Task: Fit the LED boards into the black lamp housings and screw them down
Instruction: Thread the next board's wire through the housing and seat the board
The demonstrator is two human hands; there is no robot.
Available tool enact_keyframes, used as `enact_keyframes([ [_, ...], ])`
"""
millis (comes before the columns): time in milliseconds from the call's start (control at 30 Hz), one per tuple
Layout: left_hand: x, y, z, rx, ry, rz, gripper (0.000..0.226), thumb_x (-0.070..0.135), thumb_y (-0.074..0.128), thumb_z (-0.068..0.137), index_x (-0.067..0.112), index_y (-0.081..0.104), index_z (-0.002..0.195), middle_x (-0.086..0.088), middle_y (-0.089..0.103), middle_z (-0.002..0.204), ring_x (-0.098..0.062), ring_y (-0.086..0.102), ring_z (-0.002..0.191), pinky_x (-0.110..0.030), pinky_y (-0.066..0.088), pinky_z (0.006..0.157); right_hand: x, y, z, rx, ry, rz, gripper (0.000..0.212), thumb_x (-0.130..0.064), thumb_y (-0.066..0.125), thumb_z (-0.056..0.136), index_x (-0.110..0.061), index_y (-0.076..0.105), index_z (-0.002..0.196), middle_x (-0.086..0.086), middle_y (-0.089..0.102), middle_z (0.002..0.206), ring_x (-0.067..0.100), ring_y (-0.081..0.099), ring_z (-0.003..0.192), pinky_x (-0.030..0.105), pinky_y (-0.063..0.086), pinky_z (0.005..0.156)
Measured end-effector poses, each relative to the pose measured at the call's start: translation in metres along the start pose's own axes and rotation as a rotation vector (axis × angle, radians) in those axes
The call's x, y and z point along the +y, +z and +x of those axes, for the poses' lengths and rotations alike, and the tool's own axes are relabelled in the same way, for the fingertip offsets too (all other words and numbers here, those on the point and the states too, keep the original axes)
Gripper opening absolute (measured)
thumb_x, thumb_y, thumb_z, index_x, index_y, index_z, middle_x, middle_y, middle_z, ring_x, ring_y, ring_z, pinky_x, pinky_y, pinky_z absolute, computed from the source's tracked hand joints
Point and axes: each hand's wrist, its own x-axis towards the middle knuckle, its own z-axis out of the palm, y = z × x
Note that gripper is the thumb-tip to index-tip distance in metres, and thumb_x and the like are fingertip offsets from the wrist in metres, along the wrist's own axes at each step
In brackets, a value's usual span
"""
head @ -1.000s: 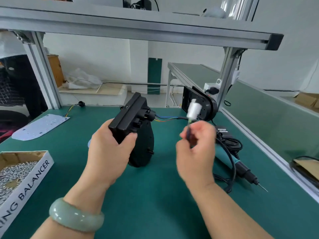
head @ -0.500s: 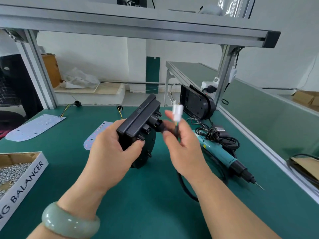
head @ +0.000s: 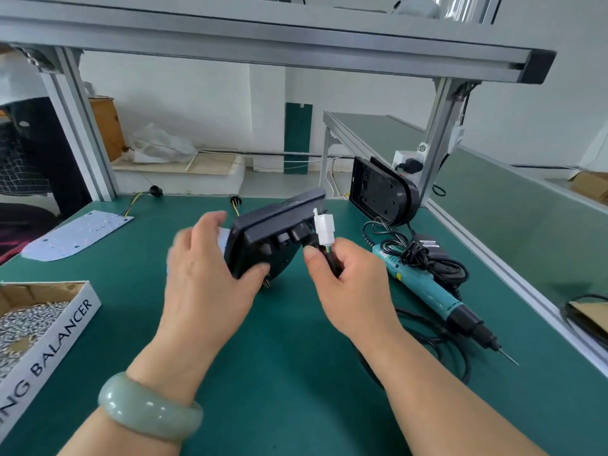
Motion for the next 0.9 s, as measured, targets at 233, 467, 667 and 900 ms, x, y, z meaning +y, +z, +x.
enact_keyframes([
  [233,0.024,0.006,-0.022,-0.106,0.234,-0.100,0.052,0.059,0.034,0.093,0.022,0.065,0.075,0.002,0.063,0.058,-0.013,0.060,0.057,-0.034,0.052,0.058,-0.007,-0.001,-0.001,-0.056,0.050,0.066,0.039,-0.035,0.056,0.092,-0.018,0.042,0.061,-0.008,0.042,0.050,0.013,0.037,0.050,0.032,0.035,0.052],
  [467,0.018,0.024,-0.018,-0.230,-0.232,-0.574,0.041,0.036,0.047,0.097,0.010,0.071,0.077,-0.008,0.075,0.082,-0.040,0.067,0.087,-0.056,0.053,0.084,-0.015,-0.001,-0.011,-0.189,-0.162,-0.084,0.035,-0.036,0.051,0.096,-0.013,0.052,0.070,-0.006,0.047,0.051,0.019,0.043,0.050,0.029,0.033,0.047],
  [667,0.018,0.028,-0.021,-0.455,-0.471,-0.885,0.055,0.050,0.043,0.094,0.005,0.074,0.085,-0.022,0.071,0.096,-0.031,0.067,0.091,-0.044,0.057,0.085,-0.019,0.003,-0.007,-0.258,-0.126,0.018,0.024,-0.021,0.048,0.099,-0.006,0.057,0.082,0.005,0.061,0.074,0.026,0.056,0.068,0.043,0.046,0.064],
  [900,0.018,0.024,-0.006,-0.193,-0.386,-0.937,0.038,0.022,0.048,0.098,0.012,0.077,0.075,-0.008,0.073,0.085,-0.015,0.061,0.078,-0.027,0.051,0.074,-0.022,0.010,-0.012,-0.184,-0.228,-0.150,0.025,-0.029,0.049,0.095,-0.015,0.054,0.075,-0.006,0.050,0.059,0.022,0.043,0.054,0.033,0.032,0.048],
])
